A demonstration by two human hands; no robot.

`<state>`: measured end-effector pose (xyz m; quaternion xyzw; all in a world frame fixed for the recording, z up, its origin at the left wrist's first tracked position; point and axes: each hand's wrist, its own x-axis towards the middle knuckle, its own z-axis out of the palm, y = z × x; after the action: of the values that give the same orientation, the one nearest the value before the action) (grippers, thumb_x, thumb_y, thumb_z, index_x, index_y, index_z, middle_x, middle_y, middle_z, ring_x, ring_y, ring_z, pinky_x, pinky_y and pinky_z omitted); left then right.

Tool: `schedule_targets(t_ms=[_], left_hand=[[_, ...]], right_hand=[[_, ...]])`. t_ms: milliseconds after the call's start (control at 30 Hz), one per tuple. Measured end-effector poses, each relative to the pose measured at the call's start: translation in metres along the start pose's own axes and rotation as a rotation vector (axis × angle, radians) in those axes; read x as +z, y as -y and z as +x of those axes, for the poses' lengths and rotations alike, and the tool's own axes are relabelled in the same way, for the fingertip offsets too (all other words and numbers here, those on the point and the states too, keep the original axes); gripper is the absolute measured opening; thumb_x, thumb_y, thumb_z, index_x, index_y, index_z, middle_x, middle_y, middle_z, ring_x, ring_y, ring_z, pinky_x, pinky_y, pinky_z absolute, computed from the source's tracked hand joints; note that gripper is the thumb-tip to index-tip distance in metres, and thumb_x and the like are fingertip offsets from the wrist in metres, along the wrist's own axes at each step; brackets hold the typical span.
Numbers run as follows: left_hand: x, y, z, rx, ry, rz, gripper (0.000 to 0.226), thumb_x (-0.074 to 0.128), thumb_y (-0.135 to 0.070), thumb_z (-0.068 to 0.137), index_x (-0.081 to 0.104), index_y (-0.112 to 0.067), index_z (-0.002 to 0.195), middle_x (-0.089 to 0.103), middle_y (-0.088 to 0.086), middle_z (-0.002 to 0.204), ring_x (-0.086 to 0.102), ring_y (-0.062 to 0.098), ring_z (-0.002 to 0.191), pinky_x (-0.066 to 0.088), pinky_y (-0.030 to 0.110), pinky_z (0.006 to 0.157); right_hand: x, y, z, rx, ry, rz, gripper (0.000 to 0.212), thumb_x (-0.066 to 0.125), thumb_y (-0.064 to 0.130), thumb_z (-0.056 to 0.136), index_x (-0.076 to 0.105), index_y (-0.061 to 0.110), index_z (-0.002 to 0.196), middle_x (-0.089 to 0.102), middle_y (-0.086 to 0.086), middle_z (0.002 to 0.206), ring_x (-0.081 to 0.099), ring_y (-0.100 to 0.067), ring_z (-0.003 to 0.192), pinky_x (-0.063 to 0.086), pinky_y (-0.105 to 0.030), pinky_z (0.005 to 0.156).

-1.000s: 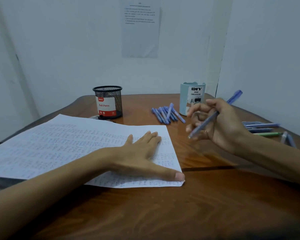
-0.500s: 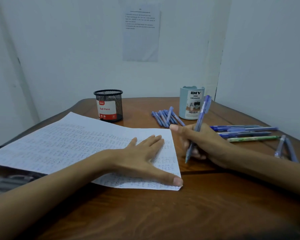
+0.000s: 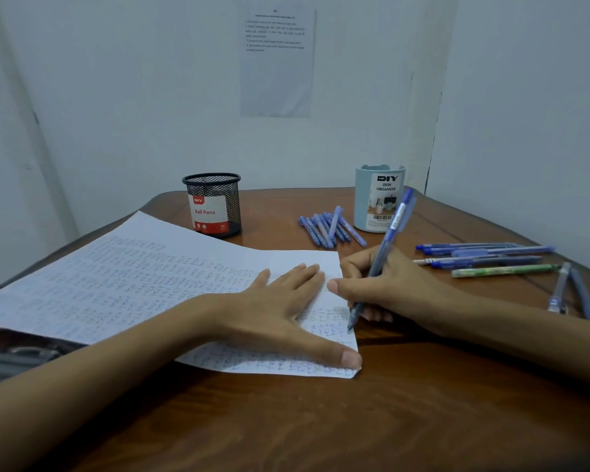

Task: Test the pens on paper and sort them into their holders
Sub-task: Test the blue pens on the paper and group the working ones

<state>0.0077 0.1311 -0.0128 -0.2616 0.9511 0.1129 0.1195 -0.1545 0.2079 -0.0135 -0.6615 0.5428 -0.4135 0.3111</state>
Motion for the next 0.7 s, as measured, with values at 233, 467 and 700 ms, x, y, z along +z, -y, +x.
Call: schedule_targets(t_ms=[233,467,700], left_hand=[[-0.0001,0.0004,0.0002,0.003,0.000,-0.010,0.145,0.012,-0.102,0.021,-0.022,-0.033,0.144,-0.028,-0.020,0.150,-0.024,-0.015,0.117,-0.021,0.032,0.104],[-0.0007,-0.0007,0.0001,0.000,0.005,-0.012,0.146,0.012,-0.102,0.021,-0.021,-0.033,0.145,-0.028,-0.020,0.150,-0.023,-0.011,0.126,-0.021,0.034,0.106],[-0.0031,-0.0067,-0.0023,-0.064,0.028,0.000,0.126,0.034,-0.089,0.049,-0.021,-0.029,0.146,-0.028,-0.016,0.151,-0.022,-0.002,0.134,-0.017,0.033,0.108]], right_hand=[[0.0001,-0.0019,0.0012,0.003,-0.027,-0.023,0.040,0.057,0.002,0.087,0.043,0.009,0.051,0.045,0.004,0.040,0.041,-0.002,0.034,0.033,-0.011,0.038],[0.0017,0.0012,-0.0005,-0.008,-0.035,-0.015,0.039,0.058,0.007,0.089,0.045,0.009,0.052,0.047,0.004,0.038,0.043,-0.003,0.035,0.034,-0.010,0.038],[0.0009,0.0001,-0.0002,0.010,-0.047,-0.031,0.039,0.059,0.010,0.089,0.046,0.011,0.053,0.048,0.004,0.039,0.043,-0.003,0.035,0.034,-0.011,0.038]])
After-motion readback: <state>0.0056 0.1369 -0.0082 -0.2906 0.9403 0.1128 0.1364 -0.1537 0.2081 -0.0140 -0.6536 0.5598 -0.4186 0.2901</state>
